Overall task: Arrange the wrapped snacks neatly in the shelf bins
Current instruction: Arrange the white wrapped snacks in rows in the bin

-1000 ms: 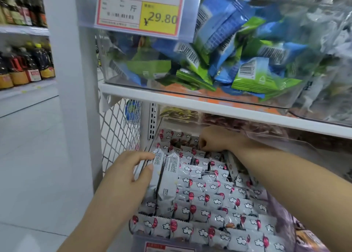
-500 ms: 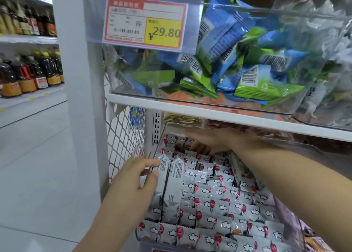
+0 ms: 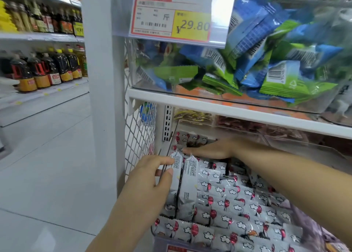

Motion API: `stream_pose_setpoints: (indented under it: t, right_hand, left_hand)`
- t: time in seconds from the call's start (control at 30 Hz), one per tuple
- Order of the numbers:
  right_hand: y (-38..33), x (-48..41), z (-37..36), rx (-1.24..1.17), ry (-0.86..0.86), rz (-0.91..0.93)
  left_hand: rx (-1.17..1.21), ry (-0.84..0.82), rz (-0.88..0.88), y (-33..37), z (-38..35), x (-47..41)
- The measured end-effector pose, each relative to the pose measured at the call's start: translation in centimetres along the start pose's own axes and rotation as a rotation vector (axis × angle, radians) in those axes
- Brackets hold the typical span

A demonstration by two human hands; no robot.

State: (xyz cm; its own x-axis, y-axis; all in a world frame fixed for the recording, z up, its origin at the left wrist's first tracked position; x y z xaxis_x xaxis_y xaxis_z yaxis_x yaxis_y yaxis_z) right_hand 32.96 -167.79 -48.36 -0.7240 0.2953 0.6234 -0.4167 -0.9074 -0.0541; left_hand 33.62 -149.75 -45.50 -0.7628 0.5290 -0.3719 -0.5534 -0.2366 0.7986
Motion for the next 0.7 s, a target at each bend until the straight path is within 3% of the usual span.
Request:
stream_pose_setpoints:
  t: [0.13, 0.23, 0.47, 0.7]
  right_hand:
    - [-0.6, -0.8, -0.9, 0.025, 0.01, 0.089]
    - [0.4, -1.2, -0.8, 0.04, 0.082, 0.062]
    - [0.5, -1.1, -1.4, -0.005, 0.069, 0.076]
    - [-1.3, 0.7, -1.7, -0.227, -0.013, 0.165]
  left_hand:
    - [-0.001, -0.003, 0.003, 0.1, -0.1, -0.1]
    - [-0.007, -0.007, 0.004, 0.0, -0.1, 0.0]
    - [-0.013, 0.003, 0.004, 0.3, -0.2, 0.1]
    - [-0.021, 0.01, 0.014, 0.5, -0.2, 0.1]
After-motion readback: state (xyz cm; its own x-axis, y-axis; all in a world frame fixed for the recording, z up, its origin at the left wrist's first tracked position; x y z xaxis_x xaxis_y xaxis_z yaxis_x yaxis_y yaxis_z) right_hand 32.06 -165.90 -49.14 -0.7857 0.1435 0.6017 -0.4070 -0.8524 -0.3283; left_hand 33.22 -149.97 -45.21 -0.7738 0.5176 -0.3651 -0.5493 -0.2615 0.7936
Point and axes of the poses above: each hand's wrist, its own x-axis away from the middle knuckle, its own z-axis out of the back of the hand, y = z × x, the point moved 10 cm from there along -x, towards the middle knuckle, and after that the axes turned 5 degrees about -z, right-handed, at the moved point
